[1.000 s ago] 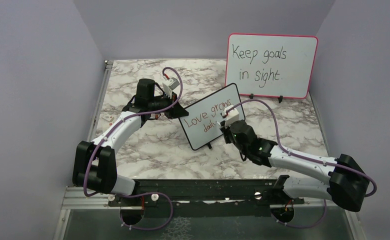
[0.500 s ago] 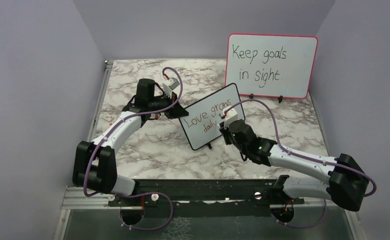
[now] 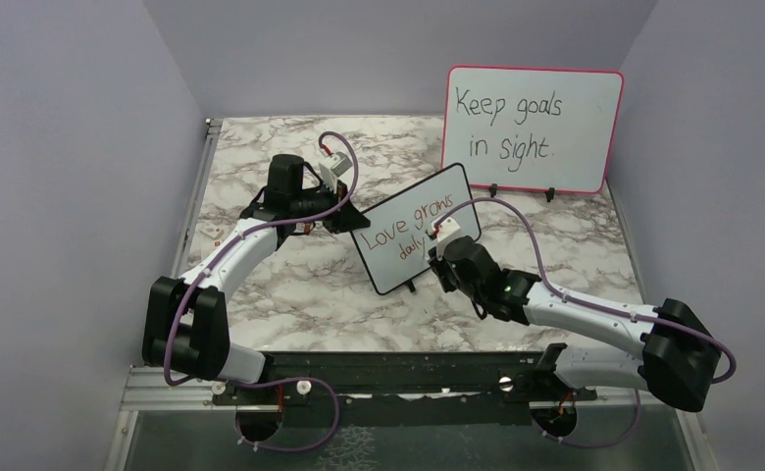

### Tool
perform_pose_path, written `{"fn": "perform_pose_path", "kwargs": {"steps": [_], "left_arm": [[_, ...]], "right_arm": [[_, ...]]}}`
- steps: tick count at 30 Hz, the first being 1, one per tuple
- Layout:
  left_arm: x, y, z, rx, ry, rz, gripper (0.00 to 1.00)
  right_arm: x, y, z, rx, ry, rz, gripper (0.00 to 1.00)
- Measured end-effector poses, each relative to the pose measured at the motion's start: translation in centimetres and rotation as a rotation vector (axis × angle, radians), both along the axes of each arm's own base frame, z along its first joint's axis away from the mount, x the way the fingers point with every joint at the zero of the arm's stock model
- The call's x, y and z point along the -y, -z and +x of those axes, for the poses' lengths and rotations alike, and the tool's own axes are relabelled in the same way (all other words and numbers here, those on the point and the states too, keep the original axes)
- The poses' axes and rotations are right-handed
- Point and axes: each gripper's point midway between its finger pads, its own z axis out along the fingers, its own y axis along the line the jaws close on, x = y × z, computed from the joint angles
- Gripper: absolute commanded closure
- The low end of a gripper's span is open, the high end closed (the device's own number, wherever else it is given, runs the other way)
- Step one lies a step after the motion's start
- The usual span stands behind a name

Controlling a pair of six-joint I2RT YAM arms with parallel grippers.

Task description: Write a sentence on the whiteboard

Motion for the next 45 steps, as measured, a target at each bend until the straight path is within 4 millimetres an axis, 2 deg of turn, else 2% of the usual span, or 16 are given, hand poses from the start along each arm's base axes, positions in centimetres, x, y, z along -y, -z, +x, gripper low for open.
{"fn": "perform_pose_path", "kwargs": {"steps": [10, 18, 28, 45], "left_arm": [[0.0, 0.0, 0.0, 0.000, 0.000, 0.000, 1.00], [0.0, 0.0, 0.0, 0.000, 0.000, 0.000, 1.00], [0.0, 0.0, 0.0, 0.000, 0.000, 0.000, 1.00], [0.0, 0.0, 0.0, 0.000, 0.000, 0.000, 1.00]], "right_arm": [[-0.2, -0.2, -0.3, -0.011, -0.018, 0.013, 1.00], [1.1, -2.6, 1.2, 0.063, 0.058, 0.060, 1.00], [1.4, -3.6, 2.3, 0.101, 0.092, 0.094, 1.00], [1.1, -2.7, 2.8, 0.086, 0.100, 0.091, 0.99]]}}
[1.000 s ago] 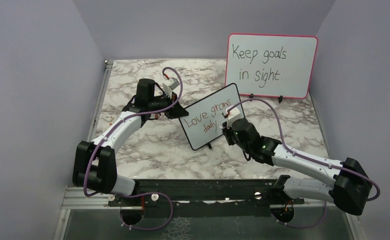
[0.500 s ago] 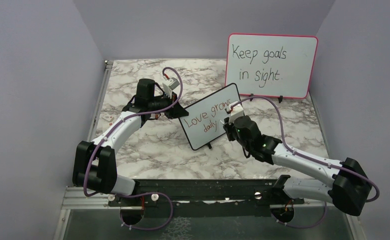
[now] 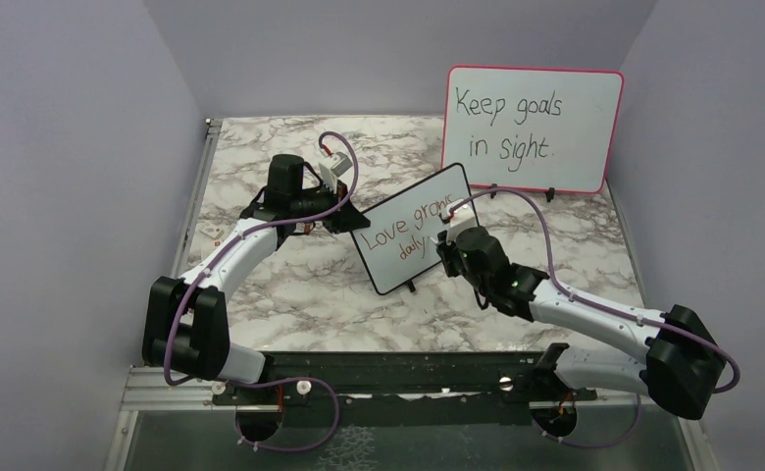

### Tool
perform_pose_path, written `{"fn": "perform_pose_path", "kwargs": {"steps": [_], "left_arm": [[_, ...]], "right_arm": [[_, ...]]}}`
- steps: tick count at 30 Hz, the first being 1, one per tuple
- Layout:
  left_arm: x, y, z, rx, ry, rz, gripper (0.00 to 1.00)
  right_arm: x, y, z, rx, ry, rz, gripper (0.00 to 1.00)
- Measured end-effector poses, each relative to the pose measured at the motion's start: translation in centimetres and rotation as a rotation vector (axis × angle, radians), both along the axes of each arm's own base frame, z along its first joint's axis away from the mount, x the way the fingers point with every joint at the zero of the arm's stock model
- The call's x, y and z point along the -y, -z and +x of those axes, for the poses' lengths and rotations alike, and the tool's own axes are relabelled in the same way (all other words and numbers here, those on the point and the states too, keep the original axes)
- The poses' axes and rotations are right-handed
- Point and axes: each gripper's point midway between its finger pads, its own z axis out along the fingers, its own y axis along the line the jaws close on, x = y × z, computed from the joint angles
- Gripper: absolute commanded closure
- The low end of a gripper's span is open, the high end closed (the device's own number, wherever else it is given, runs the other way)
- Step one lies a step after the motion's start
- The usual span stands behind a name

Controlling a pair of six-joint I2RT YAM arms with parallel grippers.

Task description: Write a sentence on the whiteboard

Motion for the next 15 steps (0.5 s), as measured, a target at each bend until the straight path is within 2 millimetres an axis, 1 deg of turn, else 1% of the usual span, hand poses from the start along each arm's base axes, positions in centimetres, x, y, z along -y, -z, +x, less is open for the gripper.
{"fn": "perform_pose_path", "kwargs": {"steps": [4, 8, 11, 15], "left_arm": [[0.0, 0.0, 0.0, 0.000, 0.000, 0.000, 1.00], [0.0, 0.0, 0.0, 0.000, 0.000, 0.000, 1.00], [0.0, -0.1, 0.0, 0.001, 0.000, 0.000, 1.00], [0.0, -0.3, -0.2, 0.001, 0.000, 0.000, 1.00]], "right_arm": [[0.0, 0.0, 0.0, 0.000, -0.001, 0.001, 1.00], [0.1, -0.6, -0.1, 0.012, -0.002, 0.014, 1.00], [0.4, -1.7, -0.3, 0.038, -0.002, 0.040, 0.99], [0.8, -3.8, -0.6, 0.088, -0.001, 0.080, 1.00]]}}
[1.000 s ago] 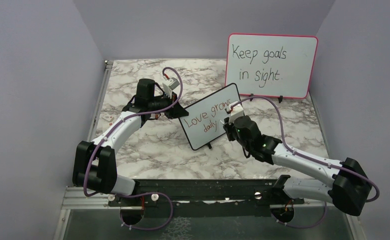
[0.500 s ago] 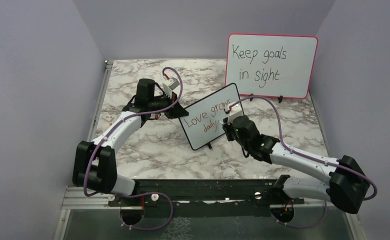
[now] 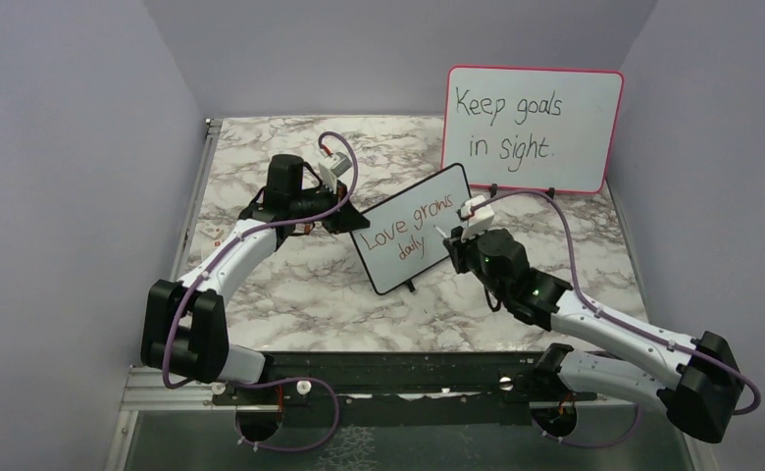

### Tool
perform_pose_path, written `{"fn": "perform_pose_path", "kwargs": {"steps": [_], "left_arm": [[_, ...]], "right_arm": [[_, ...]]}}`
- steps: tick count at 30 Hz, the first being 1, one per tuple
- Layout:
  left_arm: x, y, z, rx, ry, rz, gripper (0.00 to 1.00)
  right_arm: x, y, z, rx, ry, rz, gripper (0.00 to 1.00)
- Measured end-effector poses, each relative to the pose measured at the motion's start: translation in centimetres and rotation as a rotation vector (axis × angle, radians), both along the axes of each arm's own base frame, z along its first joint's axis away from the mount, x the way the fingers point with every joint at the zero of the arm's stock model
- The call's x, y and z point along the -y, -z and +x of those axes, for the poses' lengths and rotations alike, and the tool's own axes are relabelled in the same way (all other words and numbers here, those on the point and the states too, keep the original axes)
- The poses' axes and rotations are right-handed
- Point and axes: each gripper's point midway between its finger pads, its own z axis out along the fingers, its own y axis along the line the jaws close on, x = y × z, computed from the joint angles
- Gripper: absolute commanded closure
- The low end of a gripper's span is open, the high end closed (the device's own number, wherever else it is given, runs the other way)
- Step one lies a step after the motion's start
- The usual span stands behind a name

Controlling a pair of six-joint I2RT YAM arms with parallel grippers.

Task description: Write a sentence on the whiteboard

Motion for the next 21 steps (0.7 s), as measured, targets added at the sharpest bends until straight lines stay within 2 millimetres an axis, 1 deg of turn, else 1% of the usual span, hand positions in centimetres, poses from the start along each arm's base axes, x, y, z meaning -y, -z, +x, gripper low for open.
{"fn": "perform_pose_path", "kwargs": {"steps": [2, 6, 12, 15, 17, 18, 21], "left_arm": [[-0.1, -0.2, -0.1, 0.005, -0.006, 0.003, 0.98], [-0.6, -1.1, 0.0, 0.030, -0.043, 0.022, 0.89], [-2.2, -2.5, 0.9, 0.083, -0.150, 0.078, 0.88], [-2.5, -2.5, 1.2, 0.088, -0.173, 0.089, 0.86], [-2.5, -2.3, 1.3, 0.084, -0.177, 0.084, 0.82], [-2.4, -2.1, 1.4, 0.083, -0.180, 0.078, 0.78], [-2.5, -1.1, 1.5, 0.067, -0.192, 0.074, 0.72]], "right_arm": [[0.3, -0.9, -0.1, 0.021, 0.004, 0.012, 1.00], [1.2, -2.2, -0.3, 0.054, 0.024, 0.025, 1.00], [2.6, -3.4, -0.7, 0.082, 0.055, 0.027, 1.00], [3.1, -3.6, -0.9, 0.086, 0.067, 0.023, 0.99], [3.3, -3.6, -0.9, 0.088, 0.070, 0.022, 1.00], [3.3, -3.6, -0.9, 0.088, 0.071, 0.021, 1.00], [3.5, -3.6, -1.0, 0.087, 0.075, 0.018, 1.00]]}}
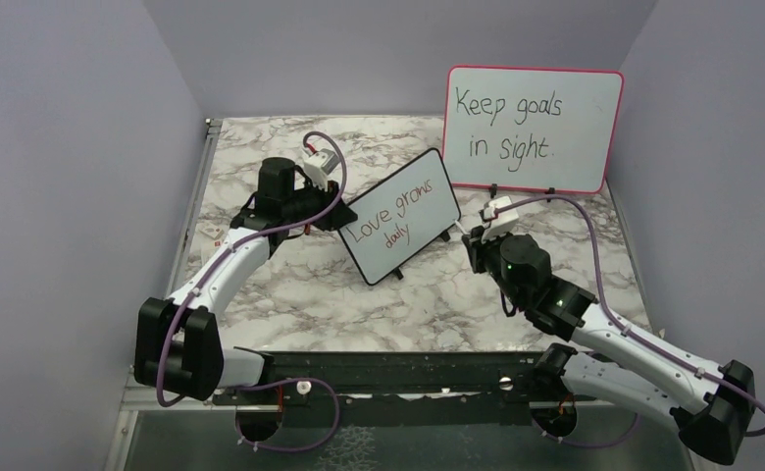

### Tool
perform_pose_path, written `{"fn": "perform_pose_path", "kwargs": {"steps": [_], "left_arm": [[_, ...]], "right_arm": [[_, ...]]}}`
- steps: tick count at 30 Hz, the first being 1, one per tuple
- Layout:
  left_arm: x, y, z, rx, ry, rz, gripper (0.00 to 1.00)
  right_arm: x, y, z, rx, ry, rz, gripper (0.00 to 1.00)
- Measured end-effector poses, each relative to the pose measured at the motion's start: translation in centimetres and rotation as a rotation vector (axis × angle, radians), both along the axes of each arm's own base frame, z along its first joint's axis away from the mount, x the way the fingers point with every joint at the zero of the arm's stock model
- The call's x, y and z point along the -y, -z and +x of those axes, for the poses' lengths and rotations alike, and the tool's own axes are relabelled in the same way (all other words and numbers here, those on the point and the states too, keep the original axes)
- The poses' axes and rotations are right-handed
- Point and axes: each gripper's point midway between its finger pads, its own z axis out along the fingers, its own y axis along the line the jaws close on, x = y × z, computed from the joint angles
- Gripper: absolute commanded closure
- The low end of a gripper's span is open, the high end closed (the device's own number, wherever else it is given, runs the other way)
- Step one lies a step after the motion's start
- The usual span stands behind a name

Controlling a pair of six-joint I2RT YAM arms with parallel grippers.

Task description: Write a sentence on the whiteboard

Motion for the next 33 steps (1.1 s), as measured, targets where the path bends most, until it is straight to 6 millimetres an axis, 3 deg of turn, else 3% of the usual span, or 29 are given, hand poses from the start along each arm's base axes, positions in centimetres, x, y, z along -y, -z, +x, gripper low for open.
{"fn": "perform_pose_path", "kwargs": {"steps": [4, 5, 6, 7, 13, 19, 27, 31, 33], "left_arm": [[-0.2, 1.2, 0.0, -0.026, -0.019, 0.000, 0.71], [-0.2, 1.3, 0.0, -0.024, -0.020, 0.000, 0.62], [-0.3, 1.2, 0.1, -0.021, -0.022, -0.001, 0.09], [-0.3, 1.1, 0.3, -0.015, -0.027, -0.001, 0.02], [-0.7, 0.3, 0.6, 0.014, -0.050, -0.004, 0.01], [-2.0, -1.9, 0.7, 0.066, -0.120, 0.018, 0.01], [-4.5, -8.2, 1.1, 0.215, -0.264, 0.023, 0.01], [-5.3, -13.3, -1.2, 0.381, -0.290, -0.038, 0.01], [-5.9, -14.9, -2.4, 0.448, -0.314, -0.065, 0.01]], "right_arm": [[0.2, 0.0, -0.1, -0.002, 0.003, -0.004, 1.00], [0.2, 0.0, -0.1, -0.003, 0.003, -0.005, 0.99], [0.3, 0.1, -0.1, -0.005, 0.004, -0.008, 0.99], [0.3, 0.2, -0.2, -0.008, 0.006, -0.012, 0.99], [0.7, 0.5, -0.2, -0.015, 0.016, -0.030, 1.00], [1.2, 0.2, -0.4, -0.007, 0.027, -0.035, 0.99], [1.8, -1.3, -0.5, 0.017, 0.046, -0.023, 0.99], [2.0, -1.6, -0.5, 0.022, 0.048, -0.023, 1.00], [2.0, -1.6, -0.6, 0.023, 0.048, -0.023, 1.00]]}}
